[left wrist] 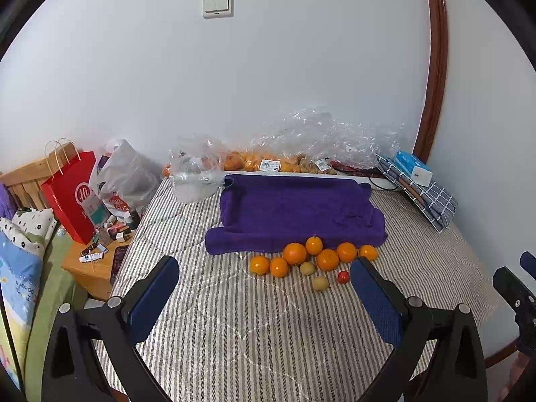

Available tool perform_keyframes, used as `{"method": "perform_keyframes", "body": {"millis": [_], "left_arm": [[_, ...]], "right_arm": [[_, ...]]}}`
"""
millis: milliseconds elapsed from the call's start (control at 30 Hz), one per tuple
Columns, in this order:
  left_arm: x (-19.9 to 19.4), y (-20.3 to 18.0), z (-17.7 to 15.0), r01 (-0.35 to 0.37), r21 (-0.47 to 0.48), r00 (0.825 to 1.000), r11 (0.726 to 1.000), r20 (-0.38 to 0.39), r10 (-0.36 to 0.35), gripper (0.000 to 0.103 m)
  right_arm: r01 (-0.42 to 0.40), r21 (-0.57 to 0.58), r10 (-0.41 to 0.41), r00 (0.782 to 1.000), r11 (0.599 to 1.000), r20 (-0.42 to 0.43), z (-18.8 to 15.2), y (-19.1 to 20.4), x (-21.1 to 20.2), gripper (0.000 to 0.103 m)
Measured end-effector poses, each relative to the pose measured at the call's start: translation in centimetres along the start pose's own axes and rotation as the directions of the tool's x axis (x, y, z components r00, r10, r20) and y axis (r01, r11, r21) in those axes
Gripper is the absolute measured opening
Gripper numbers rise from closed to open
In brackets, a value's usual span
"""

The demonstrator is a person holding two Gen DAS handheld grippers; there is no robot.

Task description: Organize fruits

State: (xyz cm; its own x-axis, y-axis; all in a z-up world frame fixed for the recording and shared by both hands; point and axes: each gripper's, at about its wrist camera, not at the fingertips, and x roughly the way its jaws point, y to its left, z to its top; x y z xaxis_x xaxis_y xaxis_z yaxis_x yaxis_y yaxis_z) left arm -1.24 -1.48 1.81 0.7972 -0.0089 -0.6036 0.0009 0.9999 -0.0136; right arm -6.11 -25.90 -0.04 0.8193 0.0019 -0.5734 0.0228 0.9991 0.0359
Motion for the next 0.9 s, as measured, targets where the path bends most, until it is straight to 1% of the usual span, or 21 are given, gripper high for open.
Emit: {"method": "perform_keyframes", "body": {"millis": [900], "left_arm": [[-0.20, 0.27, -0.38, -0.003, -0.006, 1.000, 1.000, 0.008, 0.003, 0.103]], "right_arm": [[-0.015, -0.002, 0.015, 1.000, 1.000, -0.001, -0.22, 0.33, 0.49, 0.103]]}}
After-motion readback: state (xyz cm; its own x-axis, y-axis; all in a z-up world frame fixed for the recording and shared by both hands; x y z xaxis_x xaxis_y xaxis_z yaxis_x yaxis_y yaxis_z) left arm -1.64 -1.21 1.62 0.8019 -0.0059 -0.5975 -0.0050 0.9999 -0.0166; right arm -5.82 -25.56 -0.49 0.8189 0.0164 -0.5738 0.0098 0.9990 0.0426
